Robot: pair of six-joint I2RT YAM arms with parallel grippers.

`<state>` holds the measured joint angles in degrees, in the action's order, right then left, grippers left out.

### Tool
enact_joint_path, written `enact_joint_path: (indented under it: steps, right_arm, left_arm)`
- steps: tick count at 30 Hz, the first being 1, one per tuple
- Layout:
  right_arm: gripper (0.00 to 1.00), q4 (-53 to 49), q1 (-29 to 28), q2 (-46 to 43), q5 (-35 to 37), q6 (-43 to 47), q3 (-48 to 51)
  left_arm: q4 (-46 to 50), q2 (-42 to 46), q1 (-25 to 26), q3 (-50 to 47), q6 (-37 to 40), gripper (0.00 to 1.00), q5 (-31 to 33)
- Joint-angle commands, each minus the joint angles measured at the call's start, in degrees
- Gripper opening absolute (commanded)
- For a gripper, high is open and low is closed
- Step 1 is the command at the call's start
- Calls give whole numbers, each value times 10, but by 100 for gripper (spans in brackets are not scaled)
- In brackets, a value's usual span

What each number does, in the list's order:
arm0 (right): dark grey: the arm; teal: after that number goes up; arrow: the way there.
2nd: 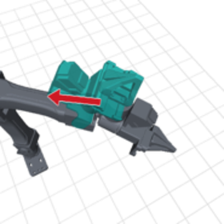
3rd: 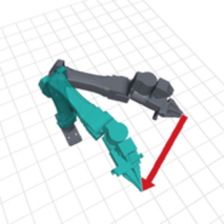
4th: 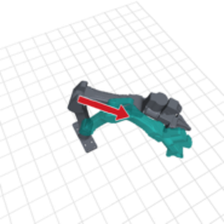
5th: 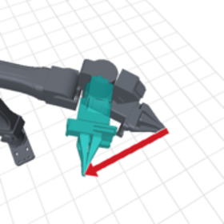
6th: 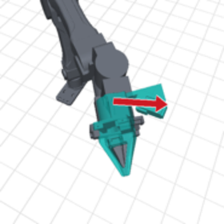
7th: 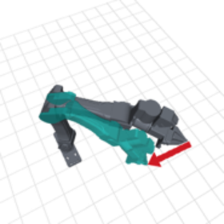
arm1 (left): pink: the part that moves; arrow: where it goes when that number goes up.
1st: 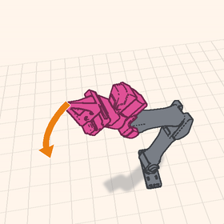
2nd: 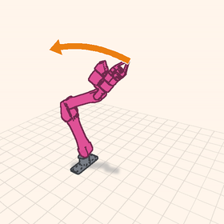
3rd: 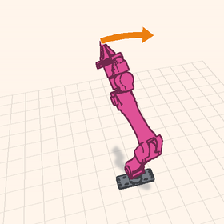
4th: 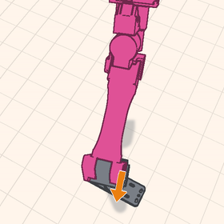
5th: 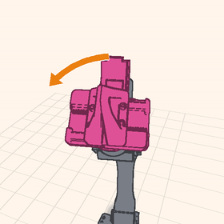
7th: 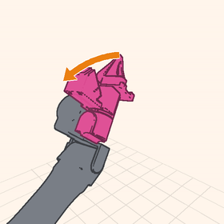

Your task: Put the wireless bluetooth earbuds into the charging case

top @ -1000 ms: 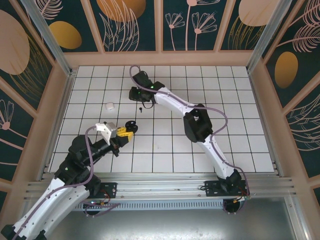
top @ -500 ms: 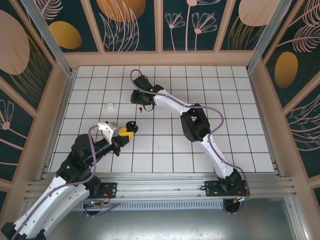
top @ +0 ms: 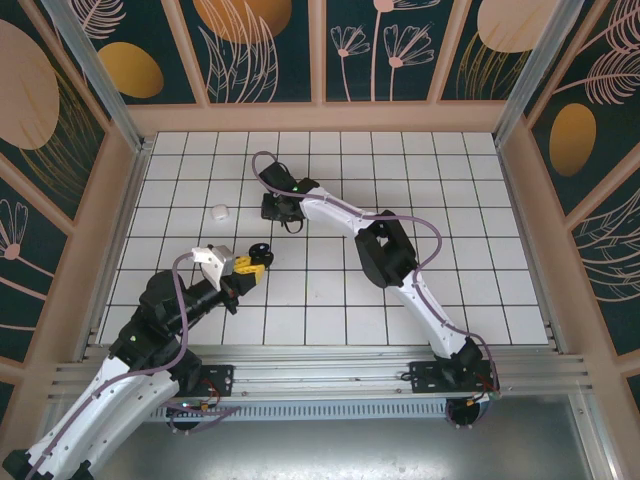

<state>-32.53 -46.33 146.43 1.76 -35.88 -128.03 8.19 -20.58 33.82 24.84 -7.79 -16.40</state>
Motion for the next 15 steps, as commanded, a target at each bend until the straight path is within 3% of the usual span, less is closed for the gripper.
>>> enact_joint_path:
  steps: [1, 15]
  right_arm:
    - [39, -29, 1, -20, 29, 16, 23]
    - [37, -33, -10, -51, 40, 17, 78]
  left_arm:
    - [-12, 1, 2, 0, -11, 0, -3]
    - [-17, 14, 3, -5, -43, 0, -12]
